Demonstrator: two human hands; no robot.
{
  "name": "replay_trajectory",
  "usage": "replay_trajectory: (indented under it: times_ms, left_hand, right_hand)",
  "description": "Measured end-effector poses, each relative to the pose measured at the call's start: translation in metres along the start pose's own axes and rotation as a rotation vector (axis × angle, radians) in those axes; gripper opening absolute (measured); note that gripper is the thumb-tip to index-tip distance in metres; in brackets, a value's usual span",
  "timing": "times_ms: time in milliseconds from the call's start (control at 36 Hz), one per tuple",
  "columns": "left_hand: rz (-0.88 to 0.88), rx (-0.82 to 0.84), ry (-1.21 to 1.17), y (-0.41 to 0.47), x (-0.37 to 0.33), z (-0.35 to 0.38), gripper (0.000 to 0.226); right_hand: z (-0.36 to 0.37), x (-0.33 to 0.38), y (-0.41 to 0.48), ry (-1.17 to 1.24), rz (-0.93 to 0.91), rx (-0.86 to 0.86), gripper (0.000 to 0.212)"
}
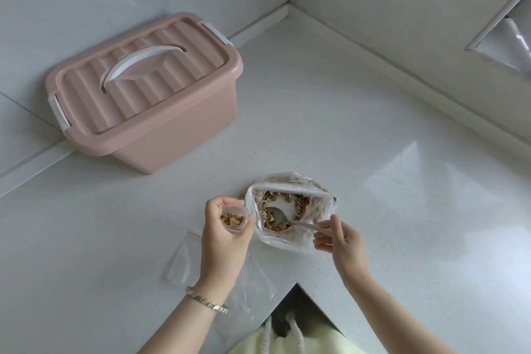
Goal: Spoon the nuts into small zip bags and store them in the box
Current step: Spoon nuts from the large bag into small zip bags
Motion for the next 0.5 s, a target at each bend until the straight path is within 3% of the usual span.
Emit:
replay_trajectory:
  times_ms: [194, 361, 500]
  left_hand:
    - [-0.029, 0.013, 0.023, 0.001, -0.003, 0.004, 0.041]
    - [-0.039, 0.096, 0.081, 0.003, 0.002, 0.011, 0.036]
    - [-0.04, 0.147, 0.108, 0.002, 0.003, 0.022, 0.034]
  right_hand:
    - [-0.011, -0.01, 0.001, 0.199, 0.279, -0.018, 0.037]
    - [-0.029, 0.013, -0.001, 0.236, 0.21, -0.04, 0.038]
    - [-0.046, 0.053, -0.011, 0.237, 0.041, -0.056, 0.039]
Point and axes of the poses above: each hand's wrist, its own y-axis towards the middle knuckle, its own z-axis out of the palm, x = y × z, the point moved 5 cm from there along y, towards the middle knuckle, and after that the axes turned 9 degrees about -x, right-handed, at the moved point
